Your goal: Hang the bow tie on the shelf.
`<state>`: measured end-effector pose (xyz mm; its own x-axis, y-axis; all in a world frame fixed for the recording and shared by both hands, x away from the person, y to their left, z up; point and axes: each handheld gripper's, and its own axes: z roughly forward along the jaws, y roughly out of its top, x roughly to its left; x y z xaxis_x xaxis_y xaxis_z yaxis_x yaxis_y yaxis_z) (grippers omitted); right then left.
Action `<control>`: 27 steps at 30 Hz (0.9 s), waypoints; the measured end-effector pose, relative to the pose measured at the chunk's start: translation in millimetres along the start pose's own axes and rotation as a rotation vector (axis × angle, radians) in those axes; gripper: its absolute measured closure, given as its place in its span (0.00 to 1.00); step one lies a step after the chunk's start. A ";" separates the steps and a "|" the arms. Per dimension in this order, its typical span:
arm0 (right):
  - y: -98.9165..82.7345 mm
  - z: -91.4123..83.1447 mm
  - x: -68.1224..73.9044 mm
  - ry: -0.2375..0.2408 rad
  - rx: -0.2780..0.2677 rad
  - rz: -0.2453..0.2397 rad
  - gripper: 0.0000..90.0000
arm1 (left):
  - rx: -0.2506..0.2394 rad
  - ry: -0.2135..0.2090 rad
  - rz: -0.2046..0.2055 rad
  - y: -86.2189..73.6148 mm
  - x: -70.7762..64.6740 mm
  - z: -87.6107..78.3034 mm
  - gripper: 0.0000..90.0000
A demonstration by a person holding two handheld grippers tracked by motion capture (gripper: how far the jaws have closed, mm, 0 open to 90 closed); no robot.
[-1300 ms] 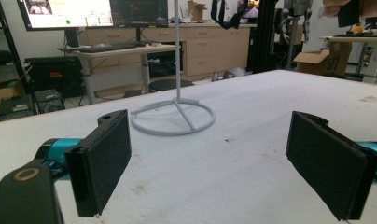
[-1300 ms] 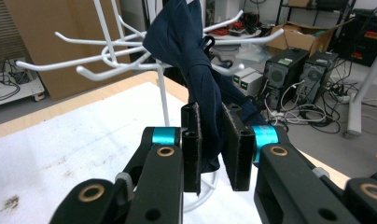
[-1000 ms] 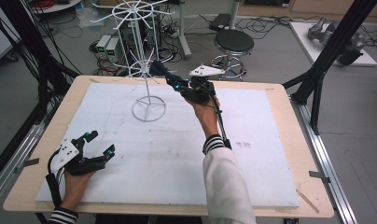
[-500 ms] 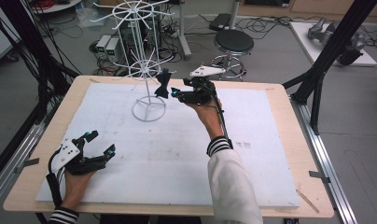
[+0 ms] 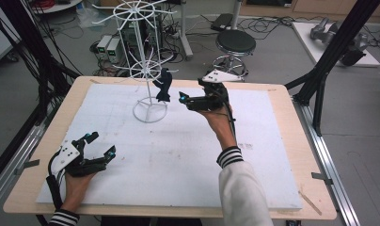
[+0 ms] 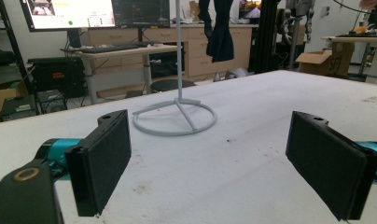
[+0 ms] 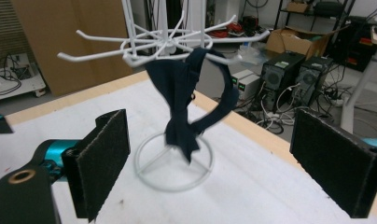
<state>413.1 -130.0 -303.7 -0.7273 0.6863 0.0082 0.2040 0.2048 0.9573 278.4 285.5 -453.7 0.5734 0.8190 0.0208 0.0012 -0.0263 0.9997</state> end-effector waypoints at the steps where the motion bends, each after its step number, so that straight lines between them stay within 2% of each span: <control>1: -2.9 -6.3 -0.7 -0.002 -0.003 0.006 0.12 | -0.001 0.001 -0.002 0.0 -0.2 0.2 0.16; 7: -26.6 -50.7 -6.4 -0.035 -0.022 0.004 0.12 | 0.005 0.000 -0.003 0.2 -0.1 1.0 0.16; 12: -52.6 -84.2 -13.9 -0.067 -0.032 0.034 0.12 | 0.012 0.001 0.000 0.4 -0.1 1.4 0.16; 17: -84.1 -113.5 -10.1 -0.091 -0.051 0.047 0.12 | 0.010 0.007 -0.003 0.3 -0.2 1.2 0.16; 22: -126.4 -134.4 -0.5 -0.099 -0.113 0.059 0.12 | 0.005 0.013 -0.002 0.2 -0.6 0.8 0.16; 27: -163.3 -144.1 8.2 -0.141 -0.179 0.070 0.12 | 0.004 0.018 -0.001 0.2 -0.7 0.6 0.16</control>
<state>279.5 -258.4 -418.3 -0.6142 0.7877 0.0481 0.1225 0.0350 0.9919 278.5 284.7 -453.6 0.5582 0.8295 0.0204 0.0047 -0.0278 0.9996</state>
